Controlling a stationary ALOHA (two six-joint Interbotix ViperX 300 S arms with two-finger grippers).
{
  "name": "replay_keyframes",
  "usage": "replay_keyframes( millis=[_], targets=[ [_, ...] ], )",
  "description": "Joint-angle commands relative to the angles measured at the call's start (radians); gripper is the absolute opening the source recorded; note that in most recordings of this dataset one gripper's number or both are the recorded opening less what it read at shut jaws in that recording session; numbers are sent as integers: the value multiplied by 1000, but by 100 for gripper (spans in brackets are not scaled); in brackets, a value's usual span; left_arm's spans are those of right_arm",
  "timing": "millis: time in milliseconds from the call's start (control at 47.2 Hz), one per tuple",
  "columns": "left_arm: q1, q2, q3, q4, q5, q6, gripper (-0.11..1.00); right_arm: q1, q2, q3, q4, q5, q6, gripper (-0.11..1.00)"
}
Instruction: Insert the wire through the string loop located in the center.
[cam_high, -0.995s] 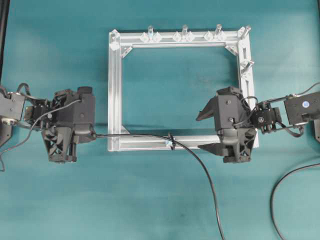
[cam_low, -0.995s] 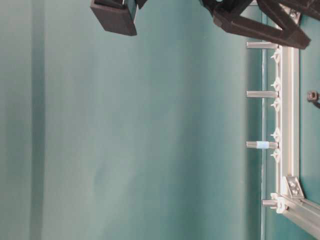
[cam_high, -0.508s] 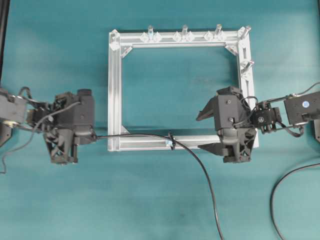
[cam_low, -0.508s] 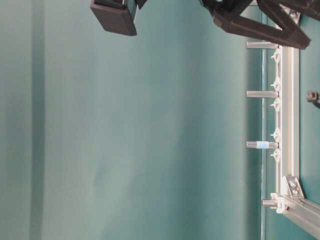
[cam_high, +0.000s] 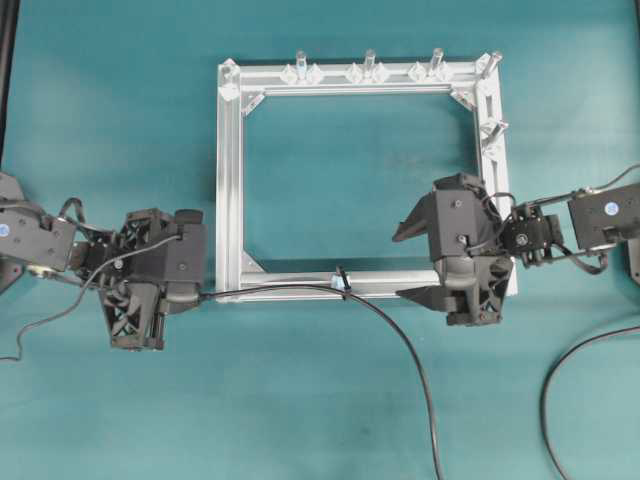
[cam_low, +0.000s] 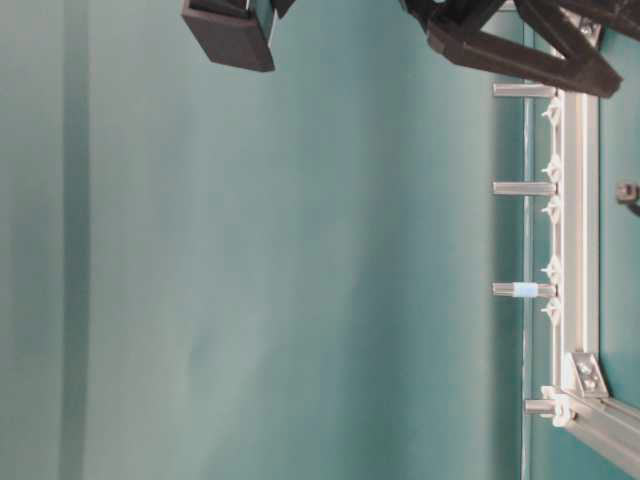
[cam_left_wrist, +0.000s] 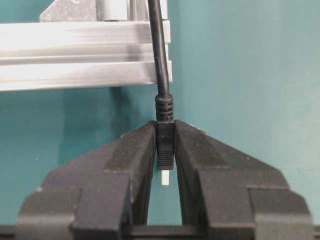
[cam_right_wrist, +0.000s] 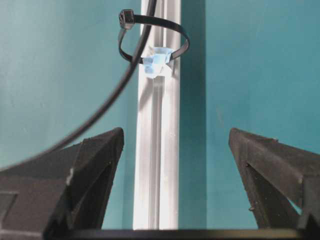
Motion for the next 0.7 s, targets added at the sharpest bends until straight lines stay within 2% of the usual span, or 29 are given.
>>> replay_keyframes(
  millis=[0,296,487,635,677],
  targets=[
    [-5,-26,-5,-2,-3,-9,14,2,-20,-11,-2,-3,-2,88],
    [-2,-25,-12,-2,0,-12,14,0,-20,-11,-2,-5,-2,88],
    [23,-25,-21,-2,8,-55,14,0,-20,-9,-2,-3,-2,88],
    [29,-21,-31,2,15,-55,14,2,-20,-9,-2,-3,-2,88],
    [29,-20,-32,2,23,-54,18,2,-20,-8,-2,-3,-2,88]
  ],
)
